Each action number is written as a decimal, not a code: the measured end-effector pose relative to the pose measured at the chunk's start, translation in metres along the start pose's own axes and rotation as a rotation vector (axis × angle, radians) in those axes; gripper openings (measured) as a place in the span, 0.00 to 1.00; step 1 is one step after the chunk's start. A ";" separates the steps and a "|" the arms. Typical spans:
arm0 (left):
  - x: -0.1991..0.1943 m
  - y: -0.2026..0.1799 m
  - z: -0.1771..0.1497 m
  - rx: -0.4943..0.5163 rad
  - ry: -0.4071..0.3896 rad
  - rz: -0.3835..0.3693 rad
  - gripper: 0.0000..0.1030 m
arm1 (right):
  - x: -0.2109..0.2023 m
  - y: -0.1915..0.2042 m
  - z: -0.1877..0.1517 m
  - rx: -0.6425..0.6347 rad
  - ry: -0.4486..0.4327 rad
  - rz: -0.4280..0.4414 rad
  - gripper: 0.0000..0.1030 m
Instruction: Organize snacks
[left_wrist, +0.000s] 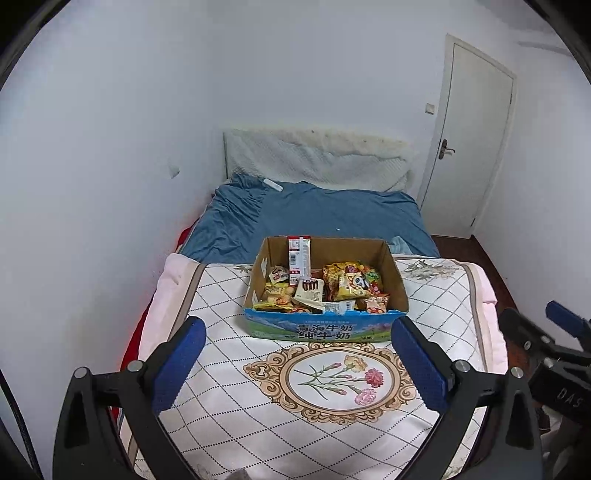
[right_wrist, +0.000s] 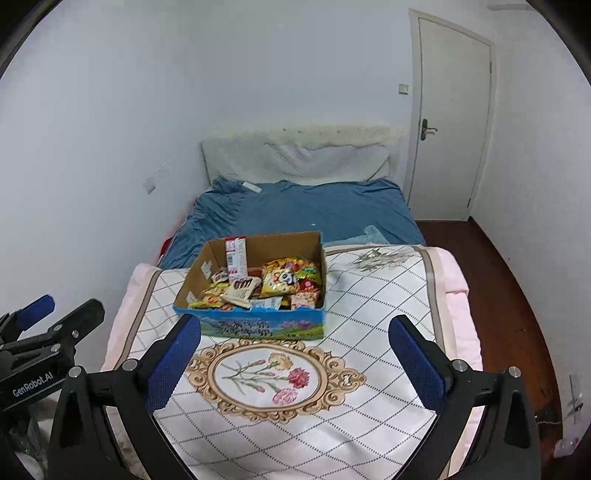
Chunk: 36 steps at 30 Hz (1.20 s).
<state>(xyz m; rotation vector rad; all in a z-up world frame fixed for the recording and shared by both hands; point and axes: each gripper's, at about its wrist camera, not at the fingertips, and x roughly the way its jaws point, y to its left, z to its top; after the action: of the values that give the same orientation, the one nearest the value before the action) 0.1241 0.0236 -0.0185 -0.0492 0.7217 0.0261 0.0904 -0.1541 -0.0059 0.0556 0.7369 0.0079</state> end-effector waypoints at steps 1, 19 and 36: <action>0.003 0.000 0.000 0.002 0.004 0.006 1.00 | 0.003 -0.001 0.001 0.004 0.000 -0.004 1.00; 0.029 -0.005 0.012 0.022 -0.008 0.048 1.00 | 0.028 -0.005 0.014 -0.002 -0.006 -0.046 1.00; 0.028 -0.005 0.015 0.031 -0.024 0.041 1.00 | 0.025 -0.007 0.015 0.000 -0.015 -0.050 1.00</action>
<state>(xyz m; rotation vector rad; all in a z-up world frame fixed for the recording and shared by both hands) 0.1551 0.0197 -0.0254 -0.0045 0.6990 0.0543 0.1190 -0.1613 -0.0125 0.0367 0.7236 -0.0400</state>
